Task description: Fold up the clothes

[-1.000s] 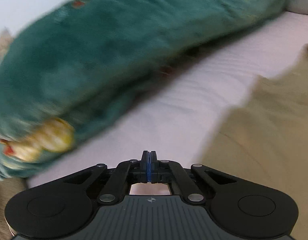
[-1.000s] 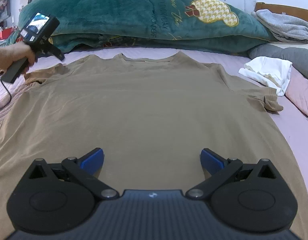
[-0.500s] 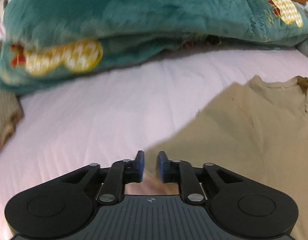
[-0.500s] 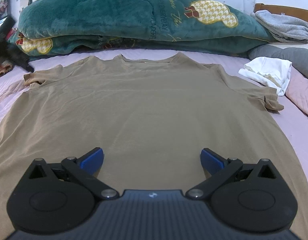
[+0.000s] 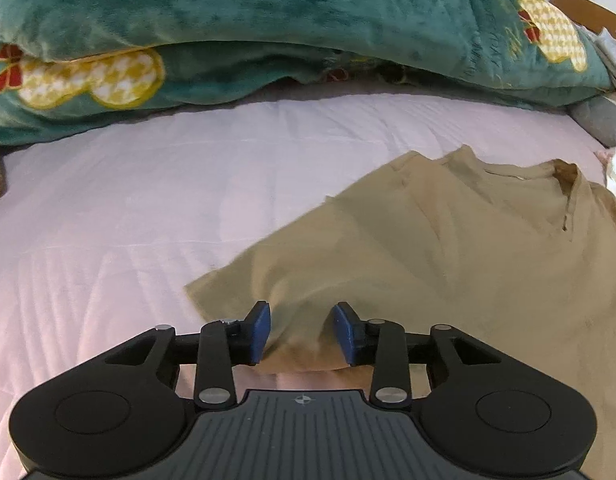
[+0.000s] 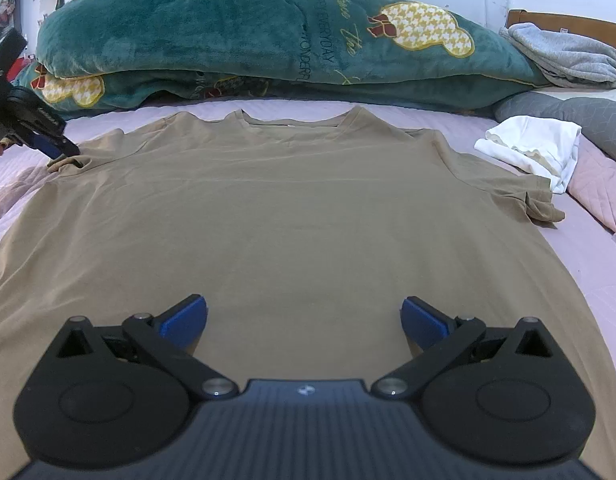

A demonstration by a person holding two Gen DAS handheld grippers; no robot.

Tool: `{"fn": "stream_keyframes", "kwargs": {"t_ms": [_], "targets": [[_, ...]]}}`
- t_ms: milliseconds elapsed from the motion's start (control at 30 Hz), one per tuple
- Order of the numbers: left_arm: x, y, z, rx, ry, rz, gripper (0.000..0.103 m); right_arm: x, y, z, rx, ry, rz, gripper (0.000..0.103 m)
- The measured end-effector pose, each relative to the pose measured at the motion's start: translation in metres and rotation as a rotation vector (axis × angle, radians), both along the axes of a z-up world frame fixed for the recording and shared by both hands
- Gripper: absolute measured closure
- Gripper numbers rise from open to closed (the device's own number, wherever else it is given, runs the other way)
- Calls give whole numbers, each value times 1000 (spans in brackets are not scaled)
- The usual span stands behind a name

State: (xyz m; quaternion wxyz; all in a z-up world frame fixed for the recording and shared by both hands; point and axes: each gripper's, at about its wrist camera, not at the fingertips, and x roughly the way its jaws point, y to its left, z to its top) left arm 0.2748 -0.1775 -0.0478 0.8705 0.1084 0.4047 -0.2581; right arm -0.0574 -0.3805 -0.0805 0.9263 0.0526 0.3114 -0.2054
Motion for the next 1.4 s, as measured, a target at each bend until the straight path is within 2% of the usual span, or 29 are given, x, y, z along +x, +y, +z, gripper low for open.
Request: {"fn": "stream_keyframes", "kwargs": {"t_ms": [200,333,467,533,567,667,700,733,833,933,1100,1200,1267,1367,1400], "targets": [[-11,-5,11,113,-90,44,63,1,0,0,2,0,0,0],[-13,3,9,166,-71,70,59,0,1,0,-1,-2,-1,0],[-12,5,2,125,-39,61,59,0,1,-1,-3,-5,0,0],[-10,3,0,107,-48,62,60,0,1,-1,-4,-6,-1,0],[-9,1,0,104,-57,59,61,1,1,-1,-4,-6,-1,0],[-4,-6,1,84,-84,50,77,0,1,-1,-3,-7,-1,0],[-1,-9,2,77,-89,49,86,0,1,-1,-3,-7,-1,0],[2,-10,3,70,-92,48,89,0,1,-1,-3,-7,0,0],[17,-13,2,62,-87,47,95,-1,0,-1,-2,-9,1,0],[31,-18,3,72,-119,47,97,-1,-1,-1,0,-11,3,0],[47,-22,25,65,-193,78,97,-2,-2,-2,4,-15,6,0],[25,-12,34,76,-215,35,86,-2,-2,-2,9,-15,7,0],[4,2,31,67,-212,22,85,-1,-2,2,5,-18,20,0],[-28,28,20,35,-202,35,66,1,2,11,-6,-31,56,0],[-39,34,14,39,-208,41,54,2,7,20,-25,-77,87,0]]}}
